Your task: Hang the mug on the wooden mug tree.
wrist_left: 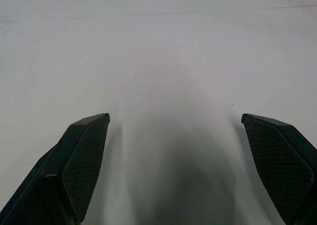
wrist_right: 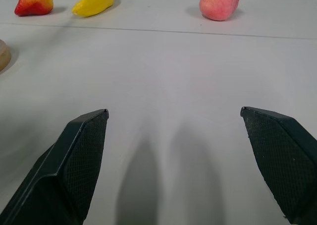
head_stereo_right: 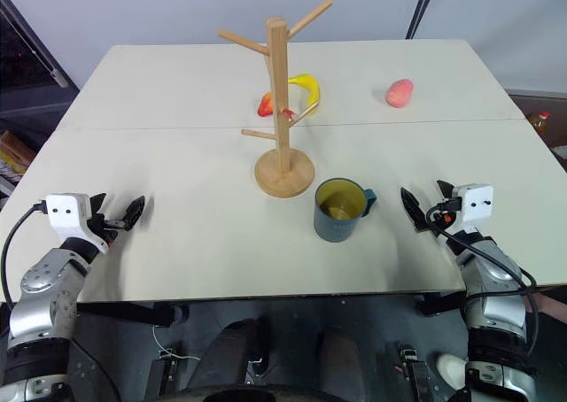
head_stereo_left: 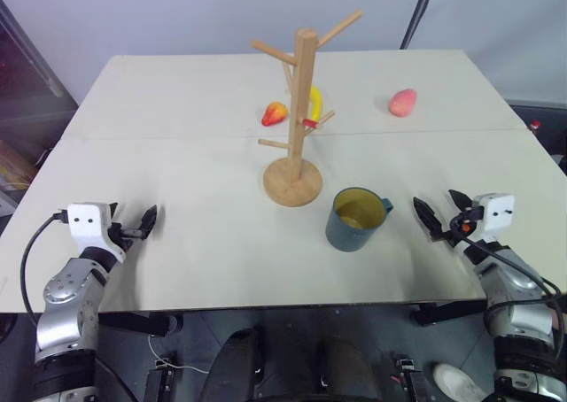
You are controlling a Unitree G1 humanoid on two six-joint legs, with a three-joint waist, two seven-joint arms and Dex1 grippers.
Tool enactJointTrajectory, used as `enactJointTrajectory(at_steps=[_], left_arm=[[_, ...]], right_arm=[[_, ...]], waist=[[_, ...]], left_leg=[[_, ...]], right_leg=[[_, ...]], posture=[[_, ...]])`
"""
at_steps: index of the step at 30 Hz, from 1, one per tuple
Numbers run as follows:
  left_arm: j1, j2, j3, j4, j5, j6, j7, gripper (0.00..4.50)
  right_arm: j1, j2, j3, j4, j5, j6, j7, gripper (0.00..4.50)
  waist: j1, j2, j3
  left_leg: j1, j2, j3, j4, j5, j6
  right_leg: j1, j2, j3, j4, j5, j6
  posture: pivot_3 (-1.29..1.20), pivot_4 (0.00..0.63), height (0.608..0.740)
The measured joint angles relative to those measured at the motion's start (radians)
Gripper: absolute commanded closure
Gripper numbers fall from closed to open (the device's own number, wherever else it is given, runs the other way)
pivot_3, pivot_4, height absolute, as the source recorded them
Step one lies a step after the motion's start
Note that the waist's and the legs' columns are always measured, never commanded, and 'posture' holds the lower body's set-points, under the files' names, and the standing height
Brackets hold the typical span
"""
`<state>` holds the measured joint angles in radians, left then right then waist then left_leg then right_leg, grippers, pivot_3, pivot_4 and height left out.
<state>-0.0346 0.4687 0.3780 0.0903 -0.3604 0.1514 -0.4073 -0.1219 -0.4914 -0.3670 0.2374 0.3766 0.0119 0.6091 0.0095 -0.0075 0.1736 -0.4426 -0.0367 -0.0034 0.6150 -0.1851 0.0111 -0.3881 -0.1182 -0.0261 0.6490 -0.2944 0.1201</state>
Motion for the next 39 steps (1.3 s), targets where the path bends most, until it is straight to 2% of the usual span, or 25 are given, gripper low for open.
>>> enactJointTrajectory(at_steps=[8,13,17,21,27,31,39], left_arm=[[0.000,-0.009,-0.001,-0.029,-0.011,0.024,0.014,0.00],[-0.004,-0.020,-0.039,-0.081,-0.024,0.039,-0.033,0.00],[0.006,-0.022,-0.101,-0.151,-0.046,0.031,-0.132,0.00],[0.066,0.009,-0.246,-0.268,-0.066,0.031,-0.319,0.00],[0.059,0.008,-0.327,-0.310,-0.081,0.042,-0.413,0.00],[0.057,0.006,-0.352,-0.327,-0.087,0.053,-0.430,0.00],[0.061,0.006,-0.367,-0.347,-0.086,0.053,-0.455,0.00]], right_arm=[[-0.009,0.000,0.004,0.000,0.000,0.000,0.006,0.06],[0.018,-0.002,-0.002,-0.016,0.003,0.000,0.023,0.06],[0.111,-0.007,-0.014,-0.094,0.023,0.002,0.051,0.06],[0.253,-0.044,-0.042,-0.251,0.067,0.027,0.105,0.06],[0.360,-0.062,-0.029,-0.436,0.116,0.093,0.153,0.06],[0.354,-0.059,0.017,-0.498,0.111,0.111,0.141,0.06],[0.263,-0.034,0.080,-0.496,0.069,0.112,0.089,0.06]], waist=[[0.001,0.000,0.000],[0.003,0.000,0.000],[0.003,0.000,0.000],[0.002,0.002,-0.001],[-0.005,0.003,-0.002],[0.001,0.003,-0.002],[0.003,0.003,-0.002]], left_leg=[[0.000,0.000,0.000,0.000,0.000,0.000],[0.000,0.000,0.000,0.000,0.000,0.000],[0.000,0.000,0.000,0.000,0.000,0.000],[0.000,0.000,0.000,-0.001,0.000,0.000],[0.000,0.001,0.000,-0.001,0.000,0.000],[0.000,0.001,0.000,-0.001,0.000,0.000],[0.000,0.001,0.000,-0.001,0.000,0.000]], right_leg=[[0.000,0.000,0.000,0.000,0.000,0.000],[0.000,0.000,0.000,-0.001,0.000,0.000],[0.000,0.000,0.000,-0.001,0.000,-0.001],[0.001,-0.001,0.001,-0.003,-0.002,-0.003],[0.000,0.000,0.001,-0.003,-0.002,-0.005],[0.001,0.000,0.001,-0.004,-0.002,-0.005],[0.001,0.000,0.001,-0.004,-0.002,-0.005]], posture=[[0.00,0.150,0.740],[0.00,0.150,0.740],[0.00,0.150,0.740],[0.00,0.150,0.740],[0.00,0.150,0.740],[0.00,0.150,0.740],[0.00,0.150,0.740]])
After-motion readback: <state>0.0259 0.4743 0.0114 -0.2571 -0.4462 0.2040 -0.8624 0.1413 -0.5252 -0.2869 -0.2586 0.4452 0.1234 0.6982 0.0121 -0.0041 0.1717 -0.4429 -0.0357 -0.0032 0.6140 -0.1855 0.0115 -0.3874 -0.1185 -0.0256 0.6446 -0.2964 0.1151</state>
